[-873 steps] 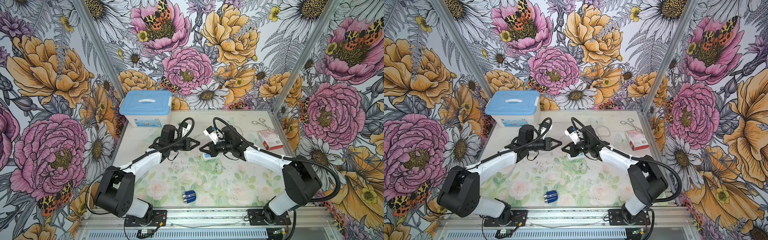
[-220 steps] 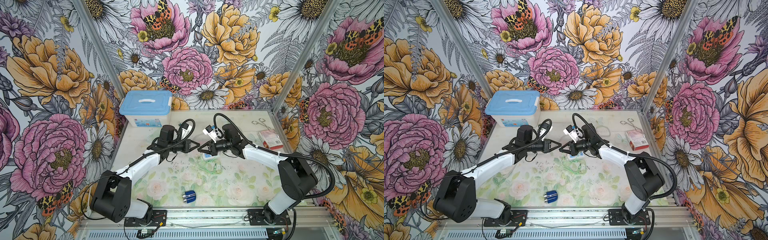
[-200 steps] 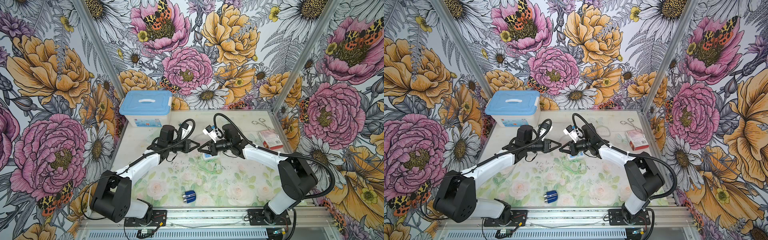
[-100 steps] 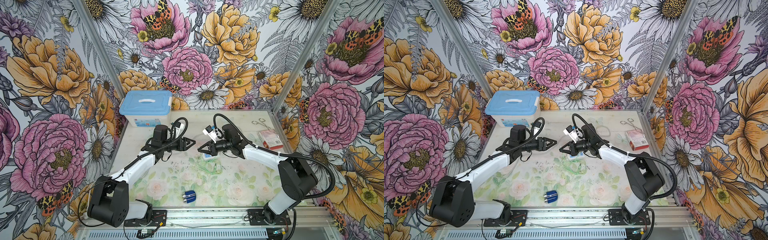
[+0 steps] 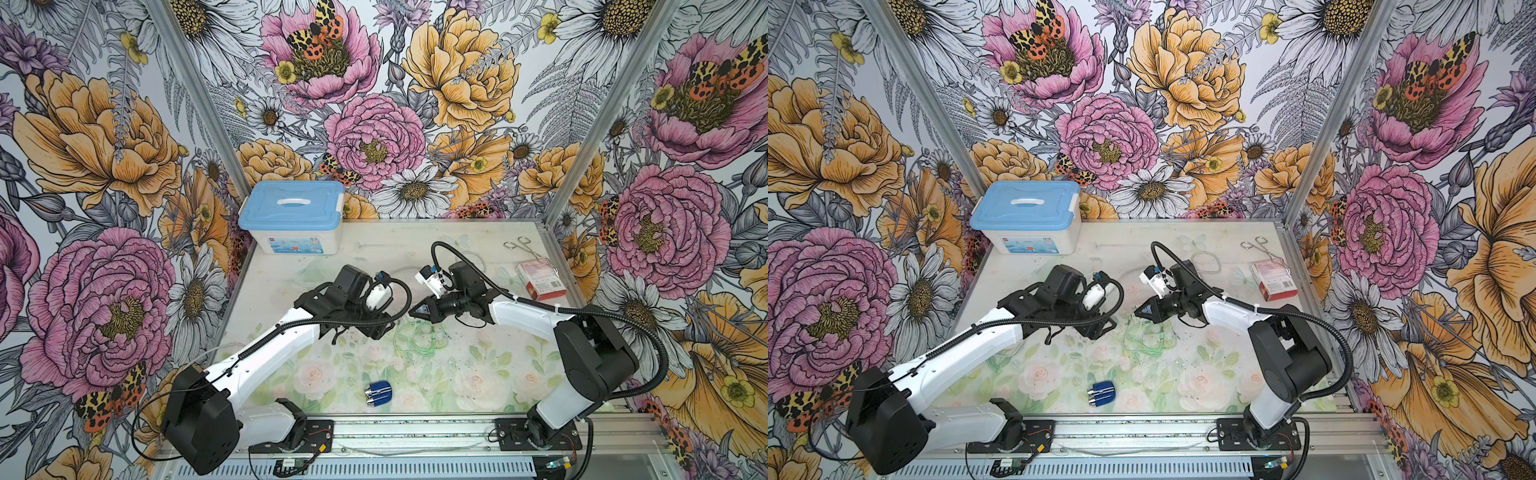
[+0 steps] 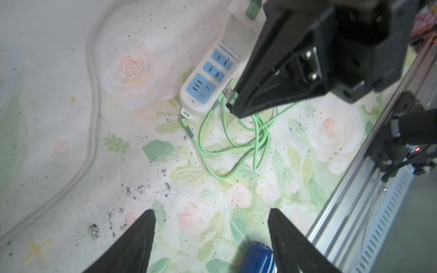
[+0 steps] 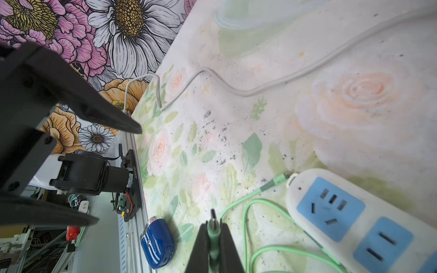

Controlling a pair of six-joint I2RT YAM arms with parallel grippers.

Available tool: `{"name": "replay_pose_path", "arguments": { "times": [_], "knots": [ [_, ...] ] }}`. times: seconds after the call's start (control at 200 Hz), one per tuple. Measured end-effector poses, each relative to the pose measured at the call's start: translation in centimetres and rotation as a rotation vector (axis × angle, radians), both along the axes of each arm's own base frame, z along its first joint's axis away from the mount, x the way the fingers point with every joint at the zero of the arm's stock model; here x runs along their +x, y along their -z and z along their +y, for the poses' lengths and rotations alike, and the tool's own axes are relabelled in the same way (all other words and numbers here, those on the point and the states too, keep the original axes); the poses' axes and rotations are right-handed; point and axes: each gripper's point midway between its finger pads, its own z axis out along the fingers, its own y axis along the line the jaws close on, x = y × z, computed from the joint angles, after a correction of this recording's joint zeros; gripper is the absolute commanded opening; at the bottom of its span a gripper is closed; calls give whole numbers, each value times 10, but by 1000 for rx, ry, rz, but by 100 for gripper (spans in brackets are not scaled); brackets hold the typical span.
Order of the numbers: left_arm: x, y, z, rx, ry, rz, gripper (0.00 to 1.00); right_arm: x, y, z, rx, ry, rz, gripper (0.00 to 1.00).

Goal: Charge the electric shaver
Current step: Pick up the electric shaver from the center of the board.

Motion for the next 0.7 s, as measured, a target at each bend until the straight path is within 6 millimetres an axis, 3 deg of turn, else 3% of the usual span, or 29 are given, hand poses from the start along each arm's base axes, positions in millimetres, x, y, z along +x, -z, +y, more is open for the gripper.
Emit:
{"name": "replay_pose_path", "arguments": {
  "times": [0.36, 0.605, 0.701],
  "knots": [
    [-56, 26, -4, 282, 403, -69, 87, -2, 11, -19, -33, 37, 7, 0],
    [-94, 59, -21, 390, 550, 44, 93, -4, 17, -27, -46, 51, 24, 0],
    [-104, 63, -24, 411, 550, 68, 93, -3, 16, -28, -44, 53, 19, 0]
  ]
}}
